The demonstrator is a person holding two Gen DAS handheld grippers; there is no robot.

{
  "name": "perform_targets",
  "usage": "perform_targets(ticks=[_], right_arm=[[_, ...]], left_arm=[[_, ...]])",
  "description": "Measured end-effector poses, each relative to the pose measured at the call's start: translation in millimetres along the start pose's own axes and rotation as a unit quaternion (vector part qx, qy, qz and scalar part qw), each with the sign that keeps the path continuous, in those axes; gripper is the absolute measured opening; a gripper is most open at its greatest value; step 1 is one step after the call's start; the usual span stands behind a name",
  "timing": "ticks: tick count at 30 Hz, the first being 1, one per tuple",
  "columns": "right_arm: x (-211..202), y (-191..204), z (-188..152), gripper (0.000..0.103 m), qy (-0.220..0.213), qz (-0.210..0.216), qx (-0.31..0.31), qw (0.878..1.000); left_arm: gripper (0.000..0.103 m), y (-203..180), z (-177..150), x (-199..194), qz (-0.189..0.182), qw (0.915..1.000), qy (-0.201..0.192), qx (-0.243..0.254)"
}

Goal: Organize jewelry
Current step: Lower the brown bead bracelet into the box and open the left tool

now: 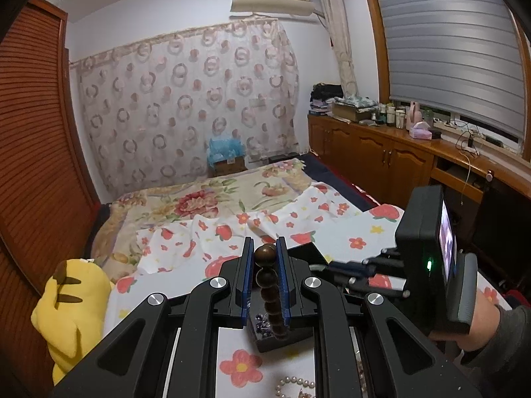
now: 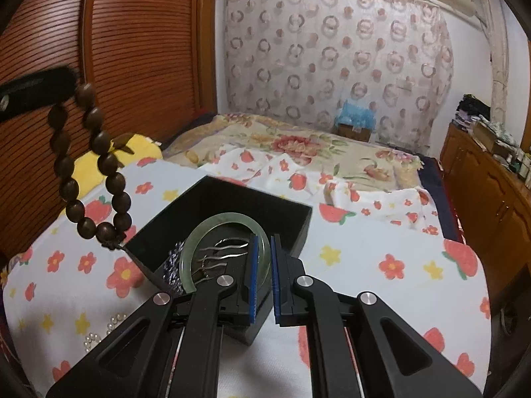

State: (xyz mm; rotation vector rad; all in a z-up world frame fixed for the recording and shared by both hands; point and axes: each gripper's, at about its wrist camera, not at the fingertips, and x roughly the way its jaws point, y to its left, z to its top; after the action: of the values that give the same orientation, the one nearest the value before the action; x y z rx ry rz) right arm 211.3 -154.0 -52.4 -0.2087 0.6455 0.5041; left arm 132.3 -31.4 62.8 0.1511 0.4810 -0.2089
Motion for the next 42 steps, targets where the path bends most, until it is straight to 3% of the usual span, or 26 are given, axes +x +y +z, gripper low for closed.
perform_targets(ticks=[8,22,31,35,40,42], right_arm=[[-6.0,9.2,-1.8,0.01,-0.001,0.025,-0.006,1.0],[-39.8,2.3,-24.8,0.01,-0.011,0.018,-0.01,1.0],[-44.4,-6.2,-37.2,0.01,-0.007,0.012,0.002,1.0],[-53.1,-6.2,-41.4,0.01,-0.01,0.015,0.006,1.0],[-63.0,-3.0,-48.5,0.01,-0.011,0.024,0.006,1.0],[-67.4,-0.7,-54.0,0.01,-0.01,0.027,0.007,1.0]], left_arm=[[0.012,-5.8,3.7,31.2,-0.001,0.9997,0.019,0.012],[0.012,2.6,-2.7,91.5,-0.005,0.9973,0.072,-0.015],[0.013,1.4,-10.2,92.8,-0.01,0.9965,0.082,-0.014],[0.031,0.0,-8.7,90.4,-0.011,0.9968,0.078,-0.014],[0.041,-2.7,-21.1,74.3,-0.015,0.9972,0.072,-0.014],[0.051,-4.2,-26.3,68.5,-0.019,0.9971,0.072,-0.012]])
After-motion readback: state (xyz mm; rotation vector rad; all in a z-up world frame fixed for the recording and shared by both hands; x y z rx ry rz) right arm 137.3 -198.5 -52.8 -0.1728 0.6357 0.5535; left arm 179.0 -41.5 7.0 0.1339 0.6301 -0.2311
